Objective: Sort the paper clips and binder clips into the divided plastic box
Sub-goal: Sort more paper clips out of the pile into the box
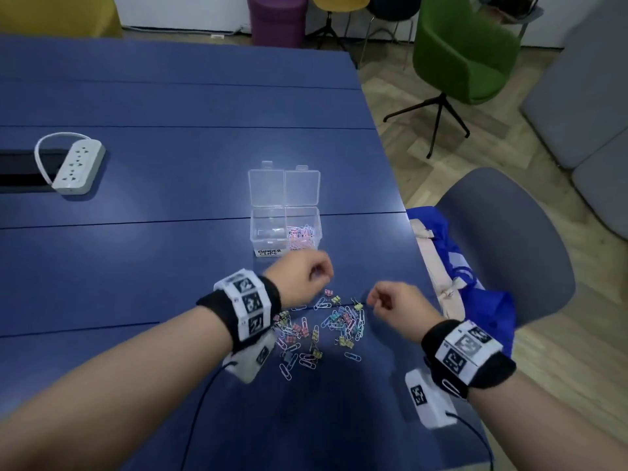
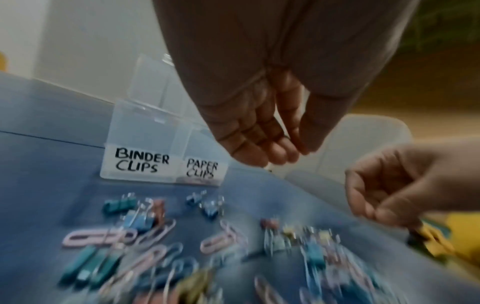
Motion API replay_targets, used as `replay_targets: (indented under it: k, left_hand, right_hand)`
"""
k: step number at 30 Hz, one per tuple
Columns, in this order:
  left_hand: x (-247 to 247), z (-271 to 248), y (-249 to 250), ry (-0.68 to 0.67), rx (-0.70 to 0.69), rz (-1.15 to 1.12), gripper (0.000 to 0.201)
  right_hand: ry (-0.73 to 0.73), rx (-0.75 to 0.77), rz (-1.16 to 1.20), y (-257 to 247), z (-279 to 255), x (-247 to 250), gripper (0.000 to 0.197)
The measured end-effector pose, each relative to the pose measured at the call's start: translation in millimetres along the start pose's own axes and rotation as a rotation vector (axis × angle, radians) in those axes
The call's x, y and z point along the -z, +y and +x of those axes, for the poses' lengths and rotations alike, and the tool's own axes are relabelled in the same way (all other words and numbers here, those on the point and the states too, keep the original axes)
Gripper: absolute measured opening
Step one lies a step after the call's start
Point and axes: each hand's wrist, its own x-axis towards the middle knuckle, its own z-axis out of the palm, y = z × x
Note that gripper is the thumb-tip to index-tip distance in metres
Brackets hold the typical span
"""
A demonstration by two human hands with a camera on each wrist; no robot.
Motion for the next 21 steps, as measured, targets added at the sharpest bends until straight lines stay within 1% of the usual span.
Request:
replay_targets:
  k: [1, 3, 4, 5, 6, 8, 12, 13, 17, 21]
  left_hand:
    - [-10.4, -5.6, -2.8, -0.092, -0.001, 0.103, 0.013]
    - [-30.3, -14.0, -5.4, -0.202, 0.03, 0.262, 0.009]
    - [-39.8, -16.8, -5.6, -0.228, 0.06, 0.317, 0.009]
    - [-48.4, -18.3, -6.1, -0.246, 0.095, 0.357, 0.013]
    - [-55.8, -18.7, -7.0, -0.253, 0.122, 0.383, 0.019]
    - [-67.2, -17.6, -7.8, -0.231, 0.146, 0.384, 0.029]
    - [-81.9, -12.6, -7.2, -0.144, 0.116, 0.322, 0.035]
    - [-84.3, -10.7, -7.3, -0.136, 0.114, 0.318, 0.035]
    - [-85.5, -3.9, -7.6, -0.131, 0.118, 0.297, 0.024]
    - [-85.6, -3.3, -11.1, -0.142, 0.146, 0.331, 0.021]
  right_hand:
    - [-0.022, -0.017, -0.012, 4.5, -3.6, -6.2, 0.022]
    - [-0.042, -0.088, -0.017, 9.8, -8.7, -18.5, 0.014]
    - [-0.032, -0.123, -0.004, 11.0, -10.2, -24.1, 0.008]
    - [-0.015, -0.147, 0.015, 11.4, -10.7, -29.5, 0.006]
    - [0.003, -0.165, 0.034, 10.8, -10.5, -34.2, 0.009]
    - [0.025, -0.159, 0.047, 7.5, -7.5, -41.6, 0.017]
    - [-0.005, -0.093, -0.039, -3.8, -6.0, -50.1, 0.036]
    - [-0.008, -0.084, -0.063, -5.4, -6.0, -51.9, 0.036]
    - [0.035, -0.05, -0.165, -10.8, -4.8, -56.7, 0.021]
    - [0.041, -0.076, -0.157, -10.9, -5.1, -57.9, 0.019]
